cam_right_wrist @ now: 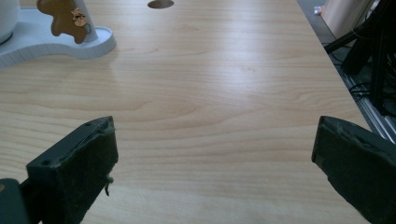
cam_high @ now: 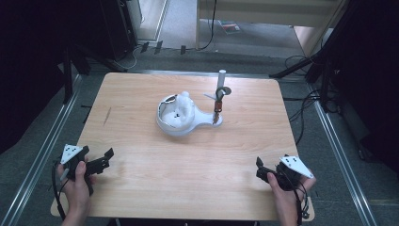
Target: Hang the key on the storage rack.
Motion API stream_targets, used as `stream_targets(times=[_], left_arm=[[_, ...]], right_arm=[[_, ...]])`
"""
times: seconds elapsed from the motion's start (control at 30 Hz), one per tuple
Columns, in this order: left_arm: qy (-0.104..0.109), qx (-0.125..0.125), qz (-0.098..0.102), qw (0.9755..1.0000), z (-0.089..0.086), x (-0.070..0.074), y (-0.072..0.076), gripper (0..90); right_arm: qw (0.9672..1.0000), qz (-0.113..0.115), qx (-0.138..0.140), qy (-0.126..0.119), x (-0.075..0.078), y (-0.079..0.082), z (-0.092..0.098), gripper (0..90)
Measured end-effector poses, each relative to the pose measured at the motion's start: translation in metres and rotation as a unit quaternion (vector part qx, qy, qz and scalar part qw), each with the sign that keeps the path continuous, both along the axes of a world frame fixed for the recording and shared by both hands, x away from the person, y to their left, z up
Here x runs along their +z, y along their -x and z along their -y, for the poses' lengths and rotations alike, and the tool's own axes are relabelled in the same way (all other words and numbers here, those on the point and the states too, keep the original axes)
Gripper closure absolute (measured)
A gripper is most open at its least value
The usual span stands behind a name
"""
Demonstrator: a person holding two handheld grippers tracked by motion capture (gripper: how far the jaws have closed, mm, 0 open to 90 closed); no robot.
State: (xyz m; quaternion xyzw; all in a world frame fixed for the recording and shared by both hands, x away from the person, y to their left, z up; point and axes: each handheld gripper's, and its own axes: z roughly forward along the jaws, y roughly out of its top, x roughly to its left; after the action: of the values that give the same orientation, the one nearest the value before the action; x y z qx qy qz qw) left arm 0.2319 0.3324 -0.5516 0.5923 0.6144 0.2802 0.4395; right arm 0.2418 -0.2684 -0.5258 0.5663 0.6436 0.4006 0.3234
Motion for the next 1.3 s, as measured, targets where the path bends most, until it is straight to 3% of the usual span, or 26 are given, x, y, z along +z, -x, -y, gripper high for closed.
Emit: stream_targets(times=[0.43,0.63,0.9,1.17,1.3], left_arm=[[-0.001,-0.001,-0.001,1.0,0.0,0.0,0.0,0.5],[-0.001,-0.001,-0.001,1.0,0.0,0.0,0.0,0.4],[-0.001,-0.002,-0.002,1.0,0.0,0.0,0.0,0.4],[-0.001,-0.004,-0.003,1.0,0.0,0.0,0.0,0.4],[0.0,-0.007,-0.003,1.0,0.0,0.0,0.0,0.4]], right_arm=[[0.9993,-0.014,-0.03,0.016,-0.008,0.014,0.032,0.9],[0.9991,-0.015,-0.04,-0.001,-0.01,0.021,0.049,0.9],[0.9987,-0.014,-0.05,-0.004,-0.014,0.027,0.068,1.2],[0.9977,-0.01,-0.066,-0.016,-0.02,0.038,0.087,6.8],[0.9967,0.0,-0.071,-0.039,-0.02,0.039,0.091,8.5]])
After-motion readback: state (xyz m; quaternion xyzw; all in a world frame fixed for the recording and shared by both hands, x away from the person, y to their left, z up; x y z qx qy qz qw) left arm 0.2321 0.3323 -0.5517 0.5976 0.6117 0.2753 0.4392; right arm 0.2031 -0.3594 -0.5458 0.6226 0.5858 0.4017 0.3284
